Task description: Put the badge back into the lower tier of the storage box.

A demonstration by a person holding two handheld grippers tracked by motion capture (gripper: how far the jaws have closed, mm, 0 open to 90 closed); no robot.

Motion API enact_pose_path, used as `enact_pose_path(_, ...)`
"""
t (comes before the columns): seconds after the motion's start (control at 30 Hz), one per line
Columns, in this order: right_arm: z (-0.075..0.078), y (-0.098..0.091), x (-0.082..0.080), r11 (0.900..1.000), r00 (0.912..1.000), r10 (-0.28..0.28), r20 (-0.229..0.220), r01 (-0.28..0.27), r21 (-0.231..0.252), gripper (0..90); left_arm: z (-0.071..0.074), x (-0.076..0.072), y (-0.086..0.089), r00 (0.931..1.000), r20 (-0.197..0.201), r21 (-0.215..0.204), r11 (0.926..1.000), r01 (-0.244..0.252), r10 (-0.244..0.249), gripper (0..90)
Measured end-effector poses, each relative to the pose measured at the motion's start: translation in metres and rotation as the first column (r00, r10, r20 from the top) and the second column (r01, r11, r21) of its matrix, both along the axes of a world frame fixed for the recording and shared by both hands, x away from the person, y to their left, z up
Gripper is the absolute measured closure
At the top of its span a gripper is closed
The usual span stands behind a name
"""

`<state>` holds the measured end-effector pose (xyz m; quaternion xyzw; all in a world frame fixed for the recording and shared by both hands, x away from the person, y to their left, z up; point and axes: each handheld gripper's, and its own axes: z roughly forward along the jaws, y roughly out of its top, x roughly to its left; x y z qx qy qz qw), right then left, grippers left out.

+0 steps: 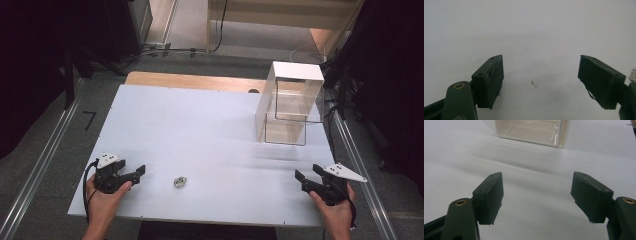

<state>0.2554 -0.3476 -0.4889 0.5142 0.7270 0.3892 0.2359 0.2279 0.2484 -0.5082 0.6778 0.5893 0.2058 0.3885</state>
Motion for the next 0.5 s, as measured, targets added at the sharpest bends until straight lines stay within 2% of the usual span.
enact_pose_path(0.5,-0.0004,0.0005,0.0006,1.0000,1.0000,-0.001,-0.002,0.001,-0.004,24.5,0.0002,-0.0010,-0.0110,0.9997,0.009,0.001,0.9998,0.021,-0.021,20.8)
